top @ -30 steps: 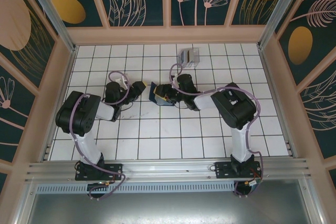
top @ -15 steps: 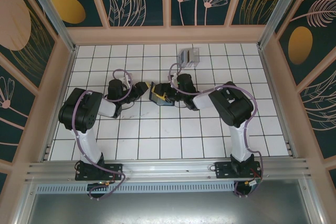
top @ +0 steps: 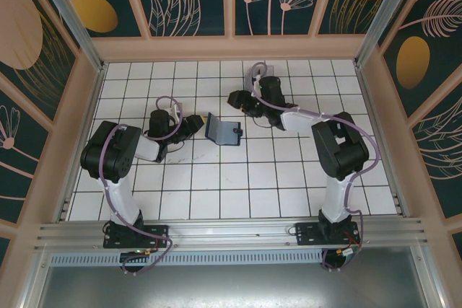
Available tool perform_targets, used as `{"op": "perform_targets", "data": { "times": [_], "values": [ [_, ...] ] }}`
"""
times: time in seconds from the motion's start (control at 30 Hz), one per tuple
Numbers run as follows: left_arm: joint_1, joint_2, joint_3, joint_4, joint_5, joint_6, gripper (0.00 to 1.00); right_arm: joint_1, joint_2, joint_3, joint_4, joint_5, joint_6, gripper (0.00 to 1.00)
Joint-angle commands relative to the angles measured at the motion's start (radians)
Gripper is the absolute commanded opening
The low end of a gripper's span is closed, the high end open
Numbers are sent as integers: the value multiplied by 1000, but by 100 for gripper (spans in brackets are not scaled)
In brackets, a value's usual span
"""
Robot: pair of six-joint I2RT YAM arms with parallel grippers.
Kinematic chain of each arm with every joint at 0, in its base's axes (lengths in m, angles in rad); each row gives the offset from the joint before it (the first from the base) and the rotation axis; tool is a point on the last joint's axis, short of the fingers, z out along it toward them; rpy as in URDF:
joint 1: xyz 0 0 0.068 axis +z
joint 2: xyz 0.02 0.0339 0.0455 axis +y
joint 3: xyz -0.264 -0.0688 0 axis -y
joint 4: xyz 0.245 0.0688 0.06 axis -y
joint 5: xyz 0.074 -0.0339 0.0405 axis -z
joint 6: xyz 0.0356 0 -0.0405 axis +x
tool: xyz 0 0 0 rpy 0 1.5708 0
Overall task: Put the credit cards into the card holder
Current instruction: Flip over the card slot in the card holder, then move the storage box to the center of the table.
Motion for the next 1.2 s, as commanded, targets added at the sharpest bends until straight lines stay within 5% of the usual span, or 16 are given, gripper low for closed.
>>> {"op": "perform_targets", "data": {
  "times": [0.0, 0.6, 0.9, 1.17],
  "values": [
    [5, -20, -15, -11, -14, 24, 48, -29, -22, 78, -224, 113, -133, 56],
    [5, -114, -41, -56, -40, 42, 50, -156, 349, 817, -784, 516, -343, 53],
    [5, -231, -10, -277, -141, 134, 50, -214, 503, 989, -793, 305, -412, 54],
    [4, -309, 42, -434, -220, 229, 50, -216, 574, 1079, -853, 327, -426, 48]
  ]
}}
